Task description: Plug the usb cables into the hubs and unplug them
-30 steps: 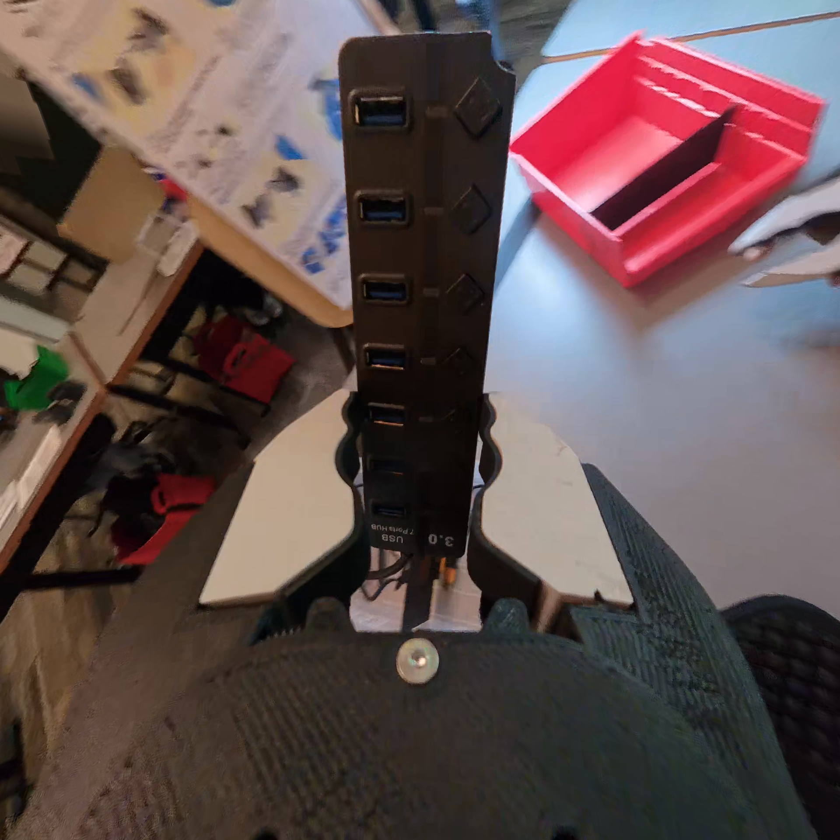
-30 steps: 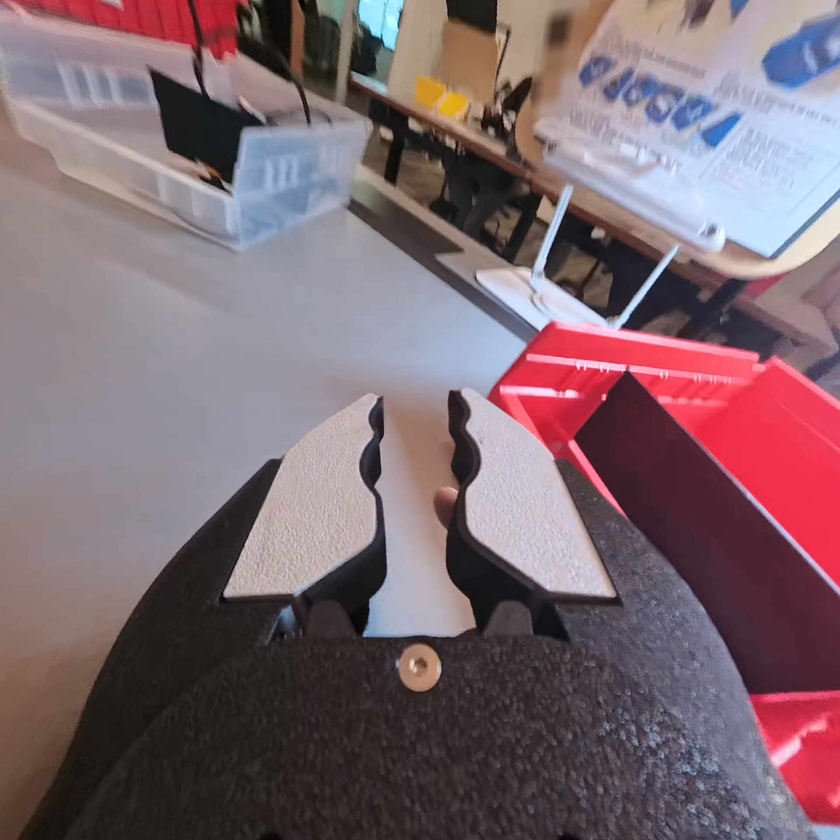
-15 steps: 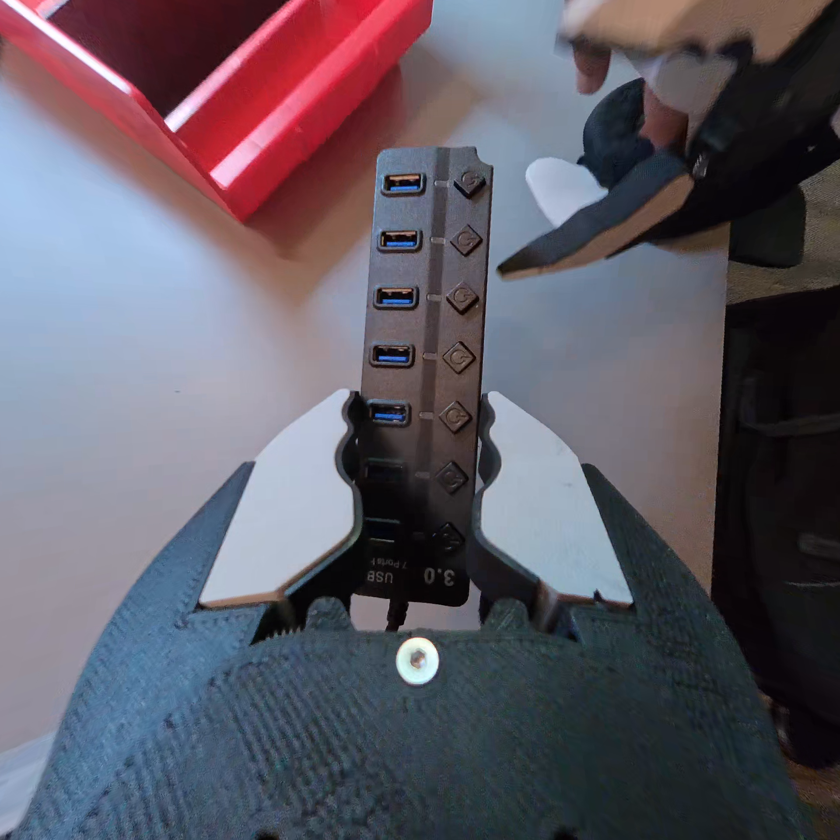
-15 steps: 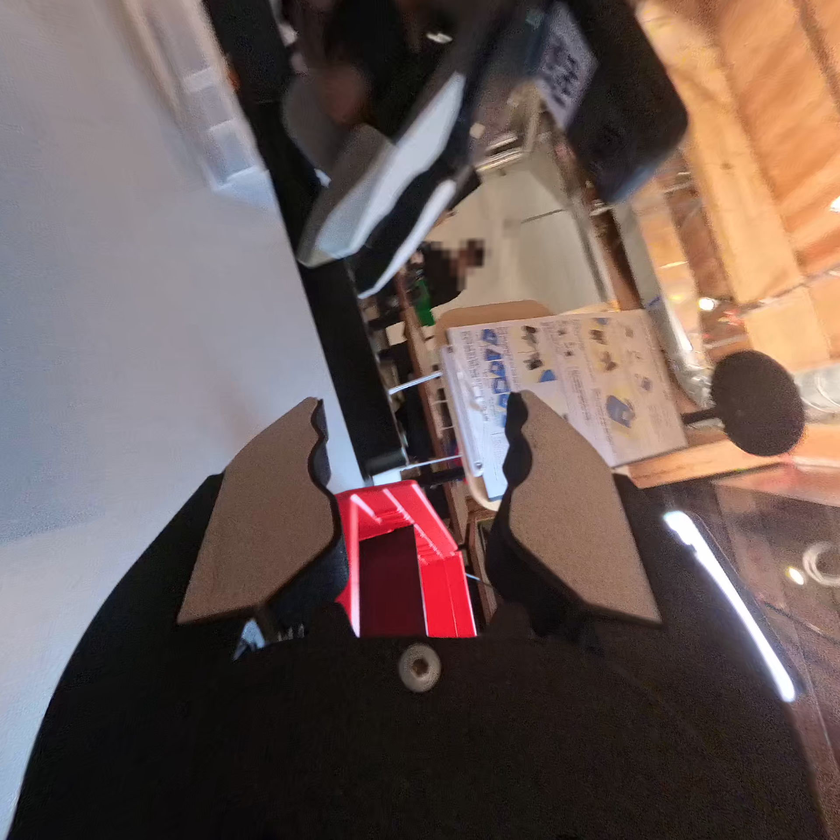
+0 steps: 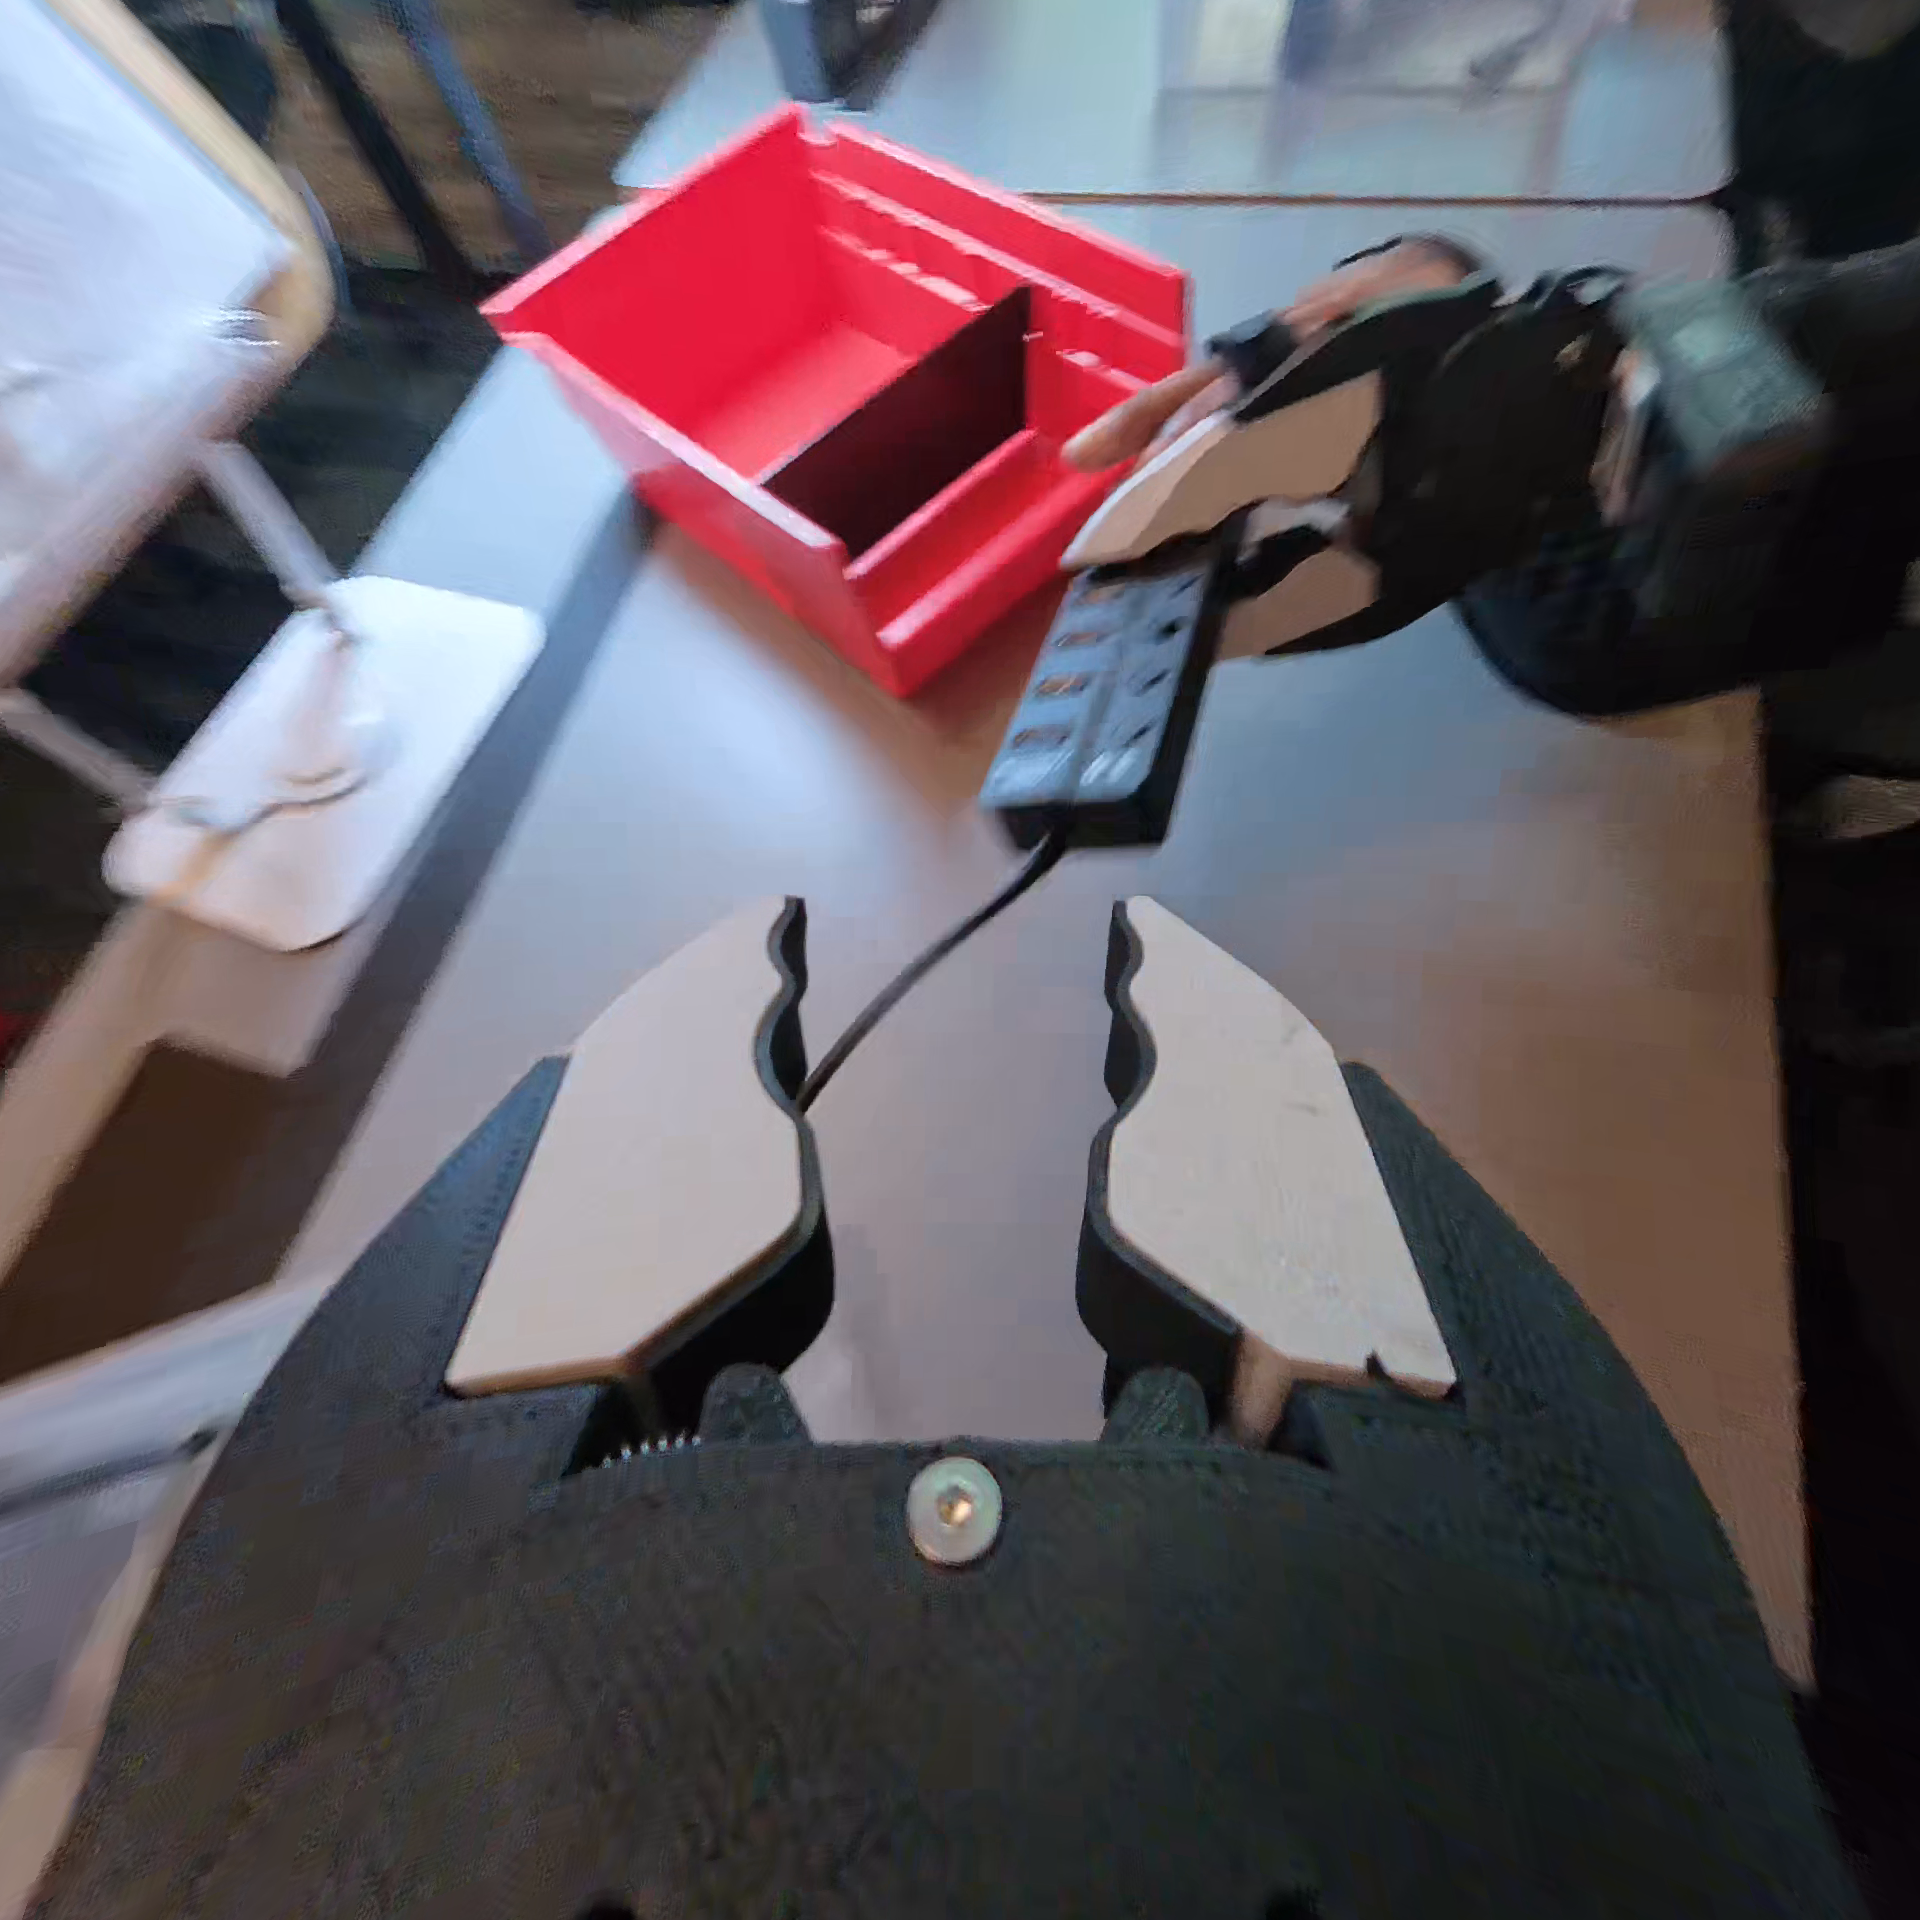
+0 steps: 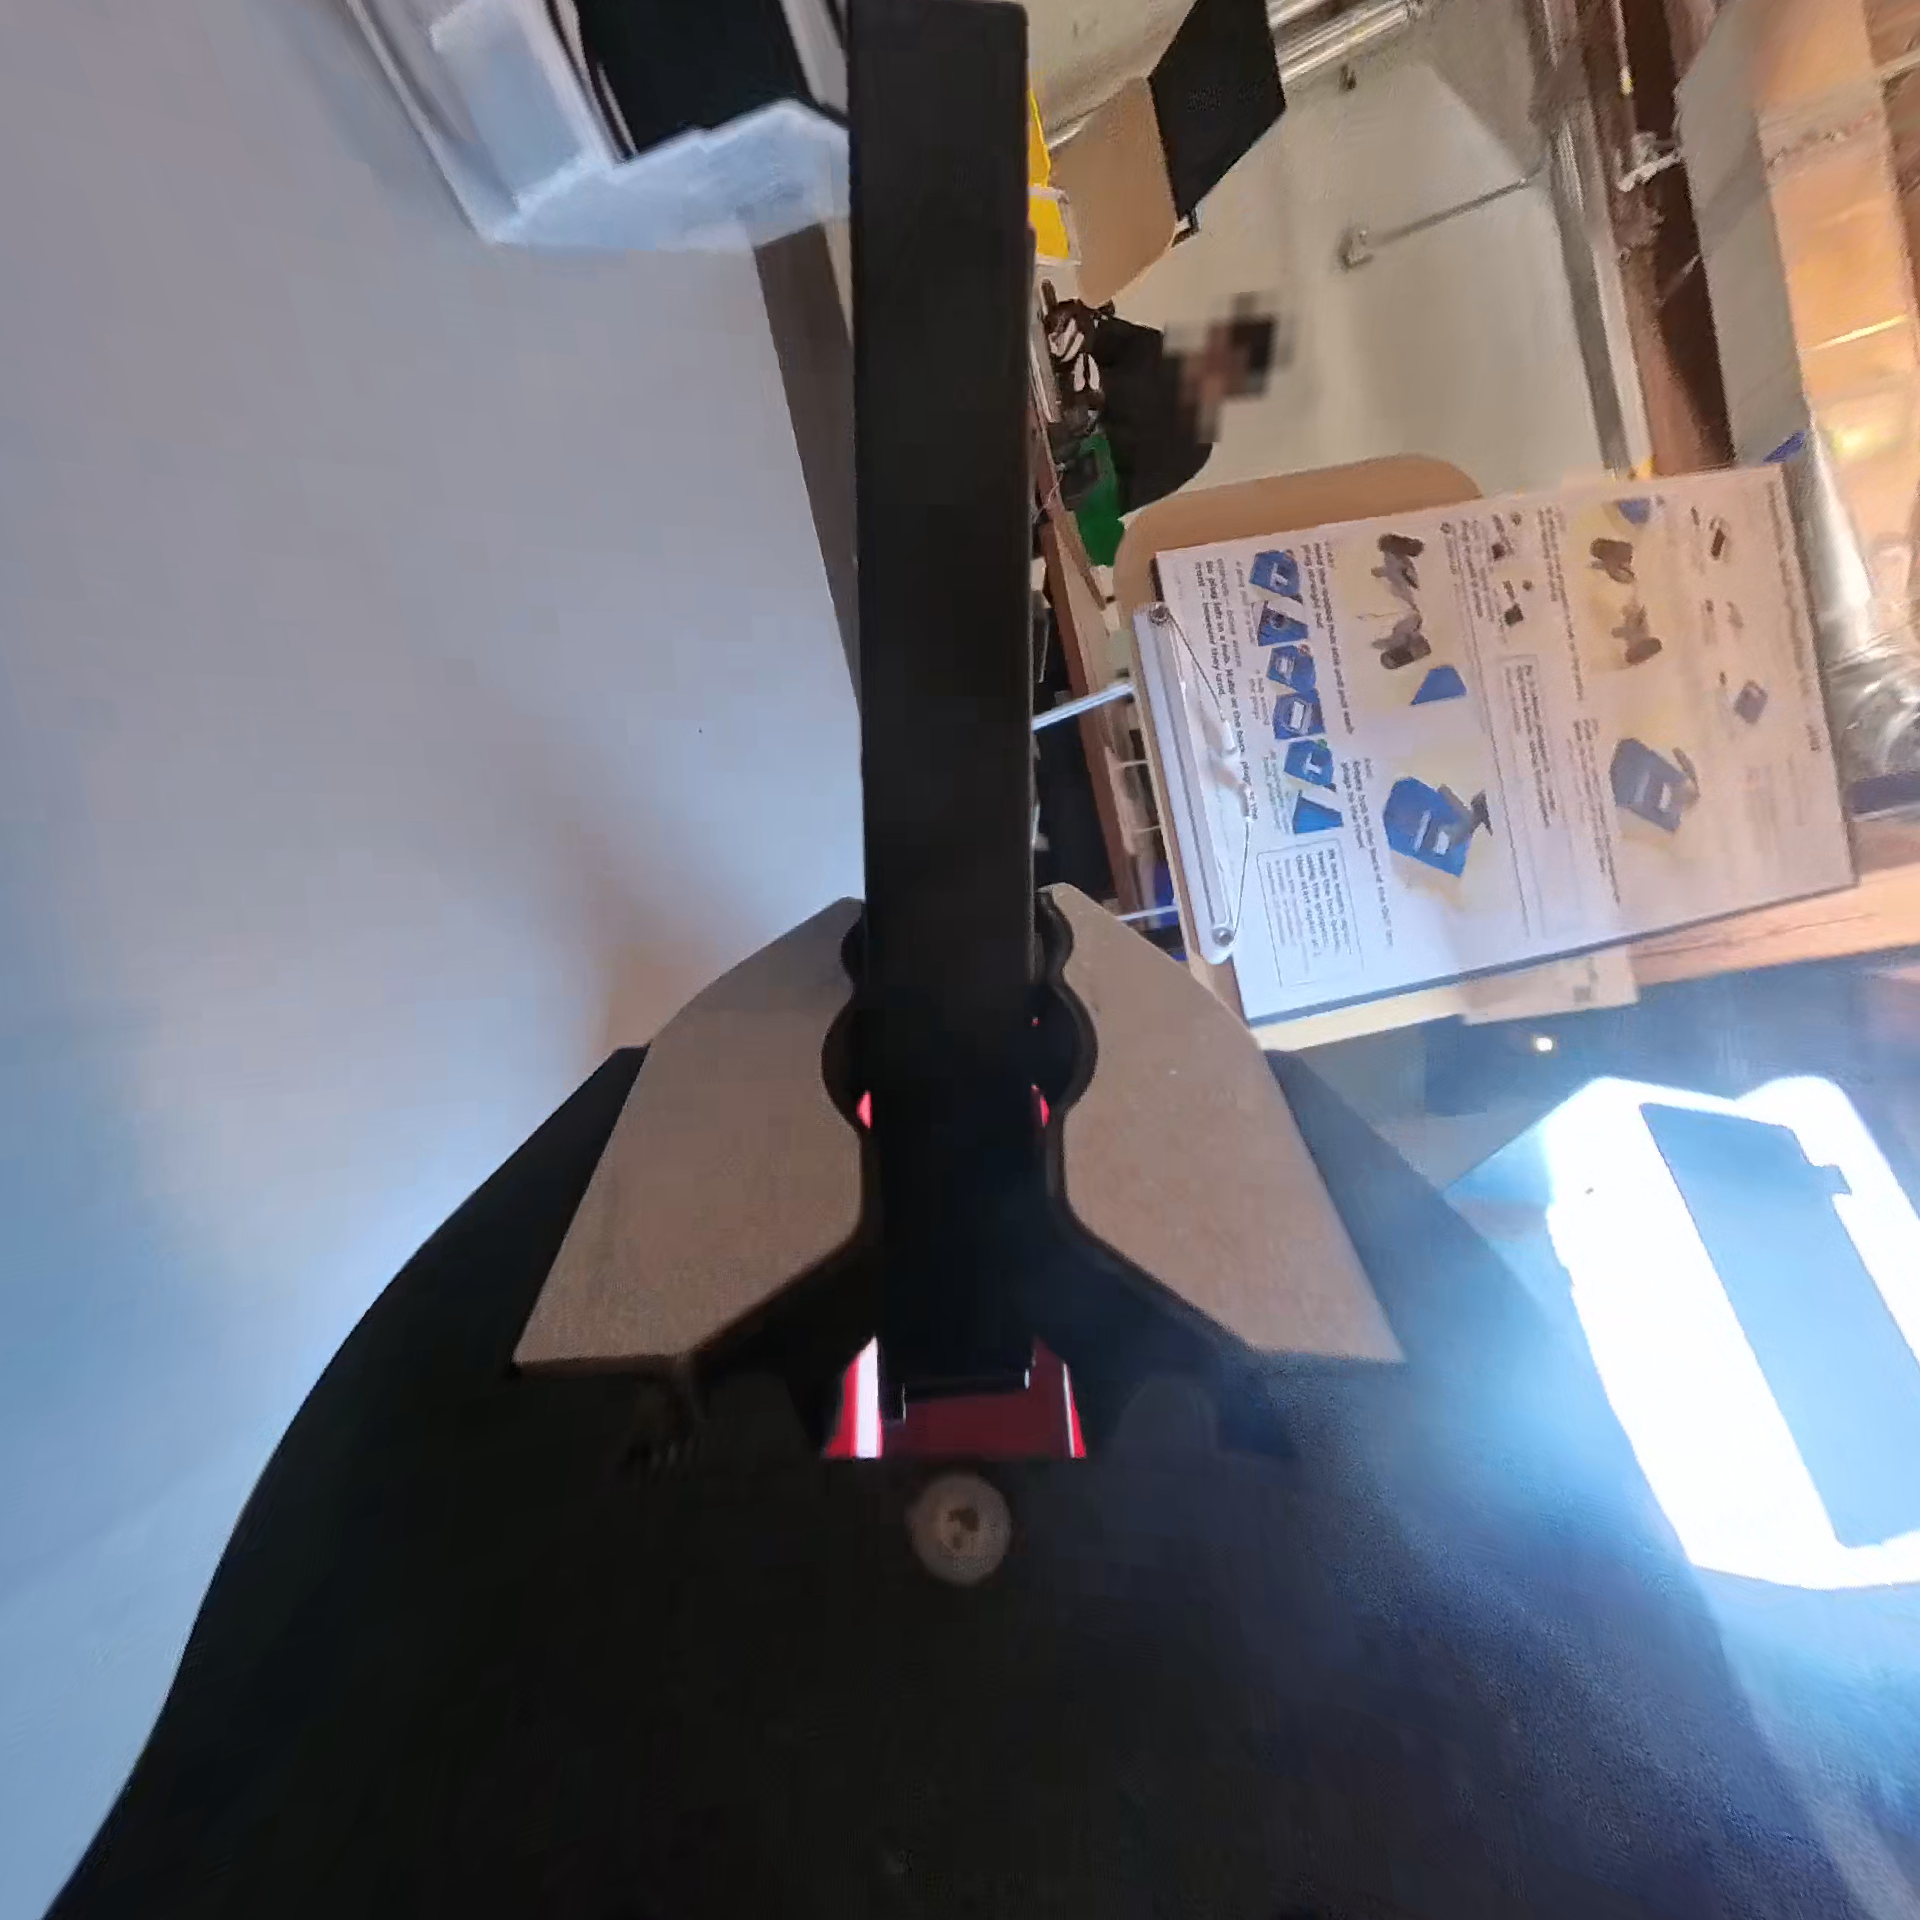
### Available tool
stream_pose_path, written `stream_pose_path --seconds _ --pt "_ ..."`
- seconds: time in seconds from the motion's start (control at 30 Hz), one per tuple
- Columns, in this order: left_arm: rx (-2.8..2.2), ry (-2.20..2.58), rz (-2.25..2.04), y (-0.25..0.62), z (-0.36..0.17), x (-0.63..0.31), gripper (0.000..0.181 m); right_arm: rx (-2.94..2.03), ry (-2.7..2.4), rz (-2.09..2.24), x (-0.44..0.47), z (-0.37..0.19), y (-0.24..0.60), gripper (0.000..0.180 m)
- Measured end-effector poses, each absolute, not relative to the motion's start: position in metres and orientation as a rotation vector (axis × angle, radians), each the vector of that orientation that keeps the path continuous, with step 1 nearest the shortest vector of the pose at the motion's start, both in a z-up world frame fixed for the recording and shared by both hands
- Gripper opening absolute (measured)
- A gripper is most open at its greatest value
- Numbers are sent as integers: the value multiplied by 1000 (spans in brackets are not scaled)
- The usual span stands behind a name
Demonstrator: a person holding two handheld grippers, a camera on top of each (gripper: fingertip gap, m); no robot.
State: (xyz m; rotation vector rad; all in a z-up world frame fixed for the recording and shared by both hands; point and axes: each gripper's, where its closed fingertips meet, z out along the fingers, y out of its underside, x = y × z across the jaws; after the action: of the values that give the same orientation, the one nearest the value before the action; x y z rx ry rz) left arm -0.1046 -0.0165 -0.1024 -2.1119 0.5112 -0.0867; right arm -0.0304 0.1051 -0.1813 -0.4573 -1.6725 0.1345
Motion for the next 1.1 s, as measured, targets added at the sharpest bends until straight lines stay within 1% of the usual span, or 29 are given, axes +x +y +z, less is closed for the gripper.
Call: stream_pose_path --seconds 0.07,0.13,0.17,0.27,0.37,0.47,0.6,0.63,0.8,0.93,1.1 --pt "-2182 464 166 -43 -99 -156 54 -512 -1653 175 -25 -174 113 27" --pt "-2319 438 478 -72 -115 -217 53 -554 -1639 227 -21 -171 117 27" --pt "-2395 421 554 -85 -128 -240 53 -572 -1631 263 -20 -171 116 27" --pt "-2538 392 582 -103 -171 -273 49 -597 -1626 320 -20 -171 111 27" --pt "-2521 449 674 -93 -191 -285 43 -576 -1630 317 -21 -172 104 27" --pt "-2458 487 620 -71 -188 -276 27 -587 -1638 341 -21 -174 102 27" --pt "-2518 568 595 -64 -179 -280 5 -623 -1642 372 -20 -177 103 27" --pt "-2528 577 635 -65 -173 -286 5 -636 -1642 380 -21 -178 104 27" --pt "-2477 560 825 -65 -115 -308 6 -680 -1655 488 -32 -176 89 27" --pt "-2327 523 1040 -61 -28 -320 10 -711 -1629 610 -48 -160 70 27" --pt "-2061 594 1379 -53 88 -297 14 -766 -1531 798 -54 -123 62 27"
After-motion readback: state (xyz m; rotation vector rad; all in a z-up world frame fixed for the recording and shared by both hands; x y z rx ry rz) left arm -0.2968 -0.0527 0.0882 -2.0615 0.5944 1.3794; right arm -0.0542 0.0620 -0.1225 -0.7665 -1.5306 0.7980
